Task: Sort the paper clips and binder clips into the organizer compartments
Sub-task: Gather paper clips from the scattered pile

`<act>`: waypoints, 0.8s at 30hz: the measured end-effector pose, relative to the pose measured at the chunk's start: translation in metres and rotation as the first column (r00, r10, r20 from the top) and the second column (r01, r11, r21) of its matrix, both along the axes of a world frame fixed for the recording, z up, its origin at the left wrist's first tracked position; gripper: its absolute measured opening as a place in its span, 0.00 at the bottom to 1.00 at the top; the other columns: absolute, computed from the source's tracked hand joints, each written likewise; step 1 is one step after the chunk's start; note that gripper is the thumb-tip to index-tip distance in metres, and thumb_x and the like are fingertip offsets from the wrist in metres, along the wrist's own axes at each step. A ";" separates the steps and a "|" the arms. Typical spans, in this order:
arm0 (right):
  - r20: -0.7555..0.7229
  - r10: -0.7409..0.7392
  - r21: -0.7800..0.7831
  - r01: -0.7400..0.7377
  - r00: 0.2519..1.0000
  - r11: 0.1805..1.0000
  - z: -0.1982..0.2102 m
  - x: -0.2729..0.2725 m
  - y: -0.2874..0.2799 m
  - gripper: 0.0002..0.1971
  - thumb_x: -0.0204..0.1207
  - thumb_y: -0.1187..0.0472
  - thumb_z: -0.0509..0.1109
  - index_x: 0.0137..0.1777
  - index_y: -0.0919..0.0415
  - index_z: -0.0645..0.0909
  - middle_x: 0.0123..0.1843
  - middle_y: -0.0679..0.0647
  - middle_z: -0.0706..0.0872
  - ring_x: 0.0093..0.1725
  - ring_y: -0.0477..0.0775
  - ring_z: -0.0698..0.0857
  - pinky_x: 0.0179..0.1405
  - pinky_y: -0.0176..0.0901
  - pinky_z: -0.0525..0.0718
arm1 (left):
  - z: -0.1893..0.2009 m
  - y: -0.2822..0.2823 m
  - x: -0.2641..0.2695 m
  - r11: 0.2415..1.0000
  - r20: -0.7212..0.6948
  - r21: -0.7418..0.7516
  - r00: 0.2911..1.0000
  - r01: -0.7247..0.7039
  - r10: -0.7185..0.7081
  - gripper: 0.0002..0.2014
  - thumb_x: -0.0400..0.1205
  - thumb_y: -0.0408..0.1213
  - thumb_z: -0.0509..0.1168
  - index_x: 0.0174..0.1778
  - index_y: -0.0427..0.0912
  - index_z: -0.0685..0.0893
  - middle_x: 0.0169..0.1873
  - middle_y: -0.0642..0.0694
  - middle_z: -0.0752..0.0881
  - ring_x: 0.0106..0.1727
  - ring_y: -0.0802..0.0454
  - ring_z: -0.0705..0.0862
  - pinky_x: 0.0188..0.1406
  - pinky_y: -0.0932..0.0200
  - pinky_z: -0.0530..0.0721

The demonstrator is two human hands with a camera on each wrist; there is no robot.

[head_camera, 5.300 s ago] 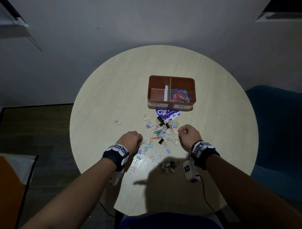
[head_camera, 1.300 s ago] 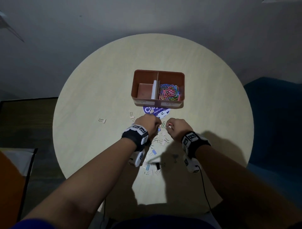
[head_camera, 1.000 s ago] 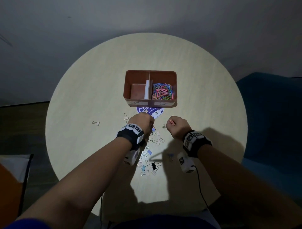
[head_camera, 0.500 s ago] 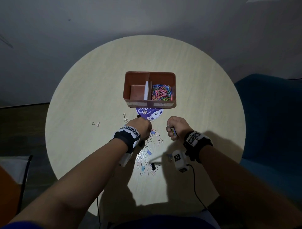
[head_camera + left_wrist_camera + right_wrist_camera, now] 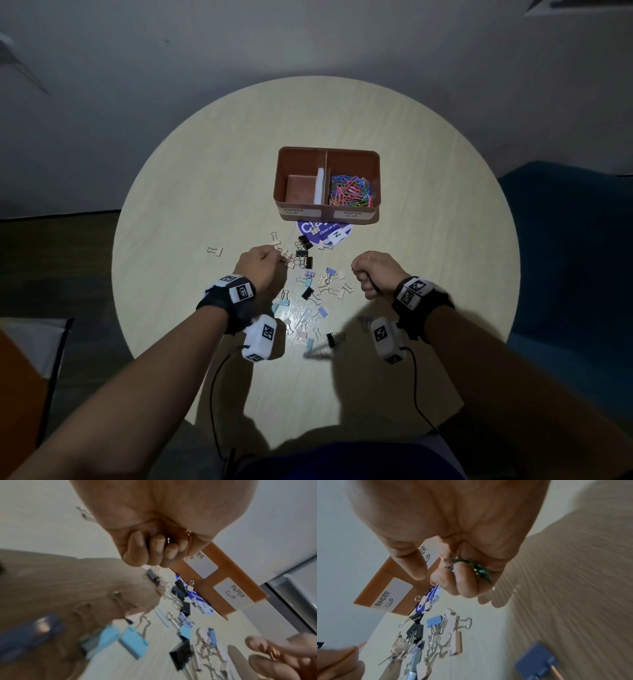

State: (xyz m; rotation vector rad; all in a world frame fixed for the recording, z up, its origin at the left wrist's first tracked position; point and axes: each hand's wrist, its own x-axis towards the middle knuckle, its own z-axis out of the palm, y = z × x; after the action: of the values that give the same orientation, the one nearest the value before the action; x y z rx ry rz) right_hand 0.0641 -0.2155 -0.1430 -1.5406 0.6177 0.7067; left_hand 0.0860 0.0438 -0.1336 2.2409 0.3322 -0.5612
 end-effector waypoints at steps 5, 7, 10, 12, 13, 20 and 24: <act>-0.013 -0.010 -0.082 0.009 1.000 0.997 -0.001 -0.017 0.007 0.05 0.73 0.63 0.63 0.41 0.61 0.80 0.27 0.55 0.67 0.23 0.51 0.60 0.23 0.36 0.62 | -0.003 0.026 -0.023 0.999 -0.011 -0.027 0.999 0.031 -0.032 0.16 0.82 0.35 0.58 0.33 0.42 0.88 0.37 0.51 0.91 0.42 0.53 0.88 0.38 0.63 0.77; -0.033 -0.034 -0.087 0.031 0.999 0.996 -0.001 -0.024 0.008 0.10 0.80 0.64 0.57 0.47 0.61 0.81 0.28 0.56 0.71 0.21 0.51 0.65 0.22 0.36 0.65 | -0.006 0.036 -0.031 0.999 -0.022 -0.015 0.999 0.030 -0.030 0.17 0.86 0.35 0.56 0.41 0.43 0.90 0.40 0.51 0.92 0.47 0.54 0.87 0.45 0.62 0.75; -0.010 -0.052 -0.124 0.051 0.999 0.991 -0.002 -0.034 0.010 0.09 0.82 0.61 0.56 0.53 0.60 0.78 0.32 0.58 0.77 0.23 0.53 0.71 0.22 0.38 0.68 | -0.011 0.049 -0.041 1.000 -0.034 0.002 0.999 0.009 -0.009 0.15 0.87 0.35 0.55 0.54 0.48 0.88 0.40 0.50 0.92 0.51 0.51 0.87 0.51 0.59 0.77; 0.006 -0.041 -0.170 0.041 0.999 0.985 -0.002 -0.041 0.011 0.08 0.82 0.60 0.57 0.56 0.56 0.77 0.35 0.58 0.78 0.24 0.53 0.73 0.22 0.38 0.70 | -0.010 0.054 -0.049 0.998 -0.036 -0.029 0.998 -0.058 0.057 0.14 0.85 0.34 0.55 0.51 0.50 0.87 0.41 0.50 0.91 0.49 0.50 0.87 0.45 0.58 0.77; 0.013 -0.031 -0.190 0.033 0.999 0.981 -0.001 -0.045 0.013 0.08 0.81 0.60 0.58 0.56 0.54 0.77 0.36 0.58 0.79 0.25 0.53 0.73 0.21 0.39 0.70 | -0.008 0.056 -0.052 0.996 -0.033 -0.030 0.996 -0.090 0.089 0.13 0.84 0.34 0.56 0.49 0.50 0.86 0.41 0.50 0.90 0.47 0.50 0.87 0.43 0.58 0.77; 0.022 0.162 -0.303 -0.148 0.987 0.941 0.005 -0.059 0.021 0.05 0.71 0.59 0.61 0.38 0.57 0.78 0.29 0.59 0.77 0.29 0.57 0.72 0.26 0.44 0.71 | -0.003 0.061 -0.064 1.000 -0.027 0.017 0.999 0.019 -0.019 0.08 0.78 0.41 0.67 0.36 0.42 0.80 0.38 0.46 0.88 0.41 0.46 0.86 0.36 0.58 0.78; 0.041 0.210 -0.382 -0.179 0.977 0.907 0.005 -0.066 0.025 0.07 0.73 0.57 0.63 0.45 0.58 0.80 0.31 0.58 0.84 0.26 0.57 0.78 0.26 0.43 0.77 | -0.001 0.043 -0.058 0.972 0.009 0.096 0.976 0.214 -0.216 0.09 0.76 0.46 0.68 0.35 0.48 0.79 0.33 0.53 0.89 0.37 0.54 0.87 0.33 0.60 0.80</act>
State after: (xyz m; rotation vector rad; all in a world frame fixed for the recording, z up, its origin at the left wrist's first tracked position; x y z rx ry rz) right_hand -0.0022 -0.1904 -0.1376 -2.0013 0.5641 0.6972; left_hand 0.0278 0.0866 -0.1351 2.3896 0.1075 -0.6489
